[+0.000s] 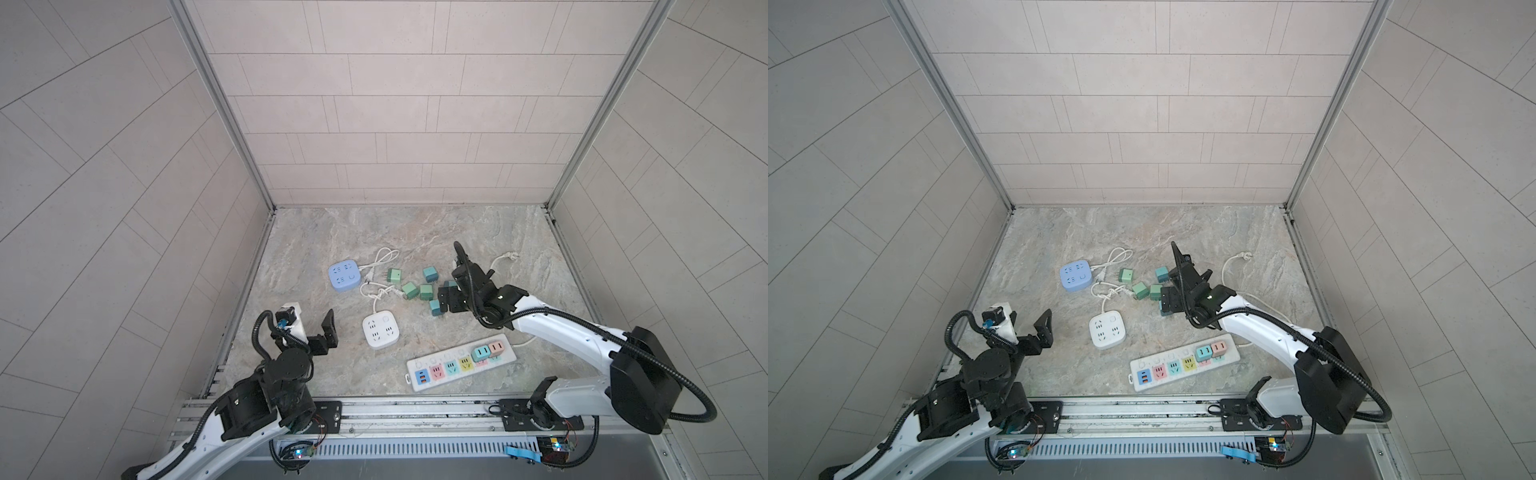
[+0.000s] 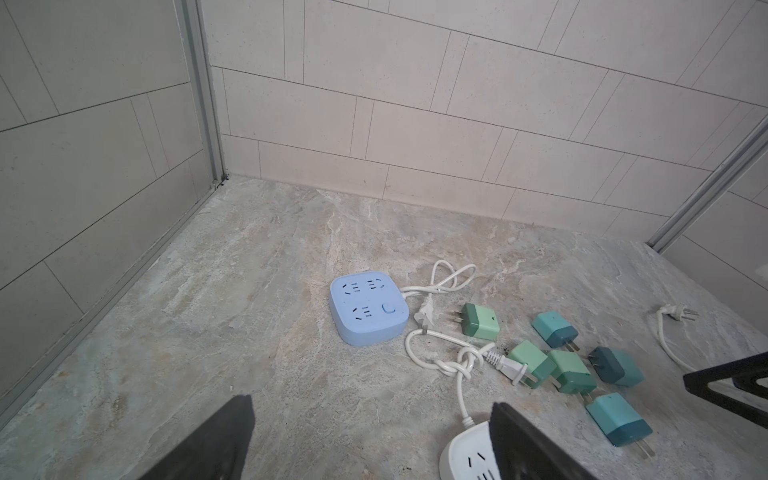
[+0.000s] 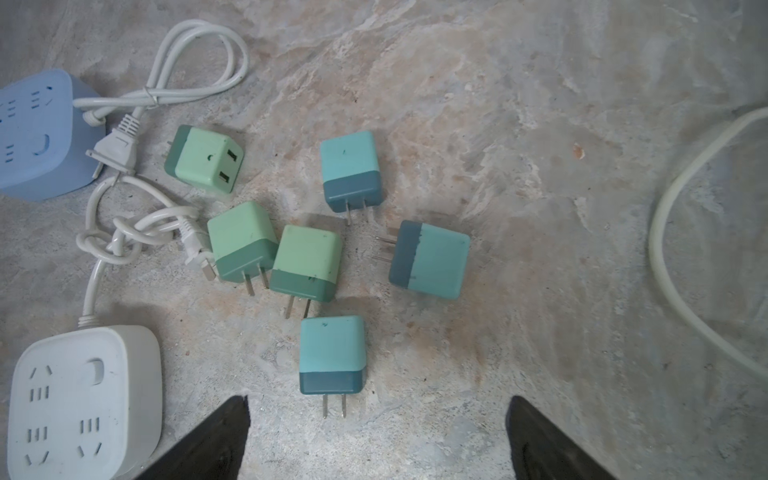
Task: Insert the plug
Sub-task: 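Move the right gripper over another teal adapter and close on it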
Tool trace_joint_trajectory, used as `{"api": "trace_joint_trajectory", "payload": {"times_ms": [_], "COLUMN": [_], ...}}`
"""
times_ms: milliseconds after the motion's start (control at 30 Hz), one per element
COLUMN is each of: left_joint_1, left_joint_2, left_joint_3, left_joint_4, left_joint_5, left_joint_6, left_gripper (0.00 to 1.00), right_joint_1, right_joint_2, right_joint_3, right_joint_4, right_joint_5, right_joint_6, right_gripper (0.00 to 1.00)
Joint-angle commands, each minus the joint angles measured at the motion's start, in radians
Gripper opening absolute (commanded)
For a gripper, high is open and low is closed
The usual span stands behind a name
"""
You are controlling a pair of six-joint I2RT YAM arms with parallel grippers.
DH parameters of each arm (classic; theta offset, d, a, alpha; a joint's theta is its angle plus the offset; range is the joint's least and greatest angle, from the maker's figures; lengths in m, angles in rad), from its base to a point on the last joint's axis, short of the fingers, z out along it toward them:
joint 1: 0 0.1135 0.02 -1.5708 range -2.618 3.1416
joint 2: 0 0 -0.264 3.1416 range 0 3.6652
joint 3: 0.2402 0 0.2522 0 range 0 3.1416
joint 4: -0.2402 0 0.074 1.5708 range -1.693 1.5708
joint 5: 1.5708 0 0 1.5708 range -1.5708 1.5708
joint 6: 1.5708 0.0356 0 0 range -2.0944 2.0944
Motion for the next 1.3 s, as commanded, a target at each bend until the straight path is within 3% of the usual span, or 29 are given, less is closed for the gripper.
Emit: {"api": "trace_joint_trajectory", "payload": {"times_ms": [0,200,333,667,1000,1267], "left_joint_1": [0.003,0.003,0.004,0.003,0.003,0.003], "left_joint_2": [0.079,0.279,0.338,0.284,0.255,0.267], "left_joint_3": [-0.006,0.025,0.034,0.021,0.014,0.017], "left_joint_4": [0.040,0.107,0.136,0.123,0.113,0.114], "left_joint_5": [0.035,0.062,0.071,0.070,0.059,0.059], "left_joint_6": [-0.001,0.015,0.027,0.026,0.019,0.018], "left_gripper": [0.94,0.94,0.93,0.93,0.93,0.93], "right_joint_1": [0.031,0.056,0.073,0.077,0.073,0.071], "right_joint_2": [0.061,0.194,0.286,0.389,0.449,0.464], "right_joint_3": [0.064,0.136,0.182,0.172,0.196,0.195], "right_joint_4": [-0.056,-0.081,-0.096,-0.085,-0.081,-0.058], "right_joint_5": [0.016,0.022,0.019,0.002,-0.001,-0.015], "right_joint_6": [-0.031,-0.043,-0.063,-0.051,-0.050,-0.040], "right_gripper": [0.97,0.94,0.92,0.82,0.62,0.59]}}
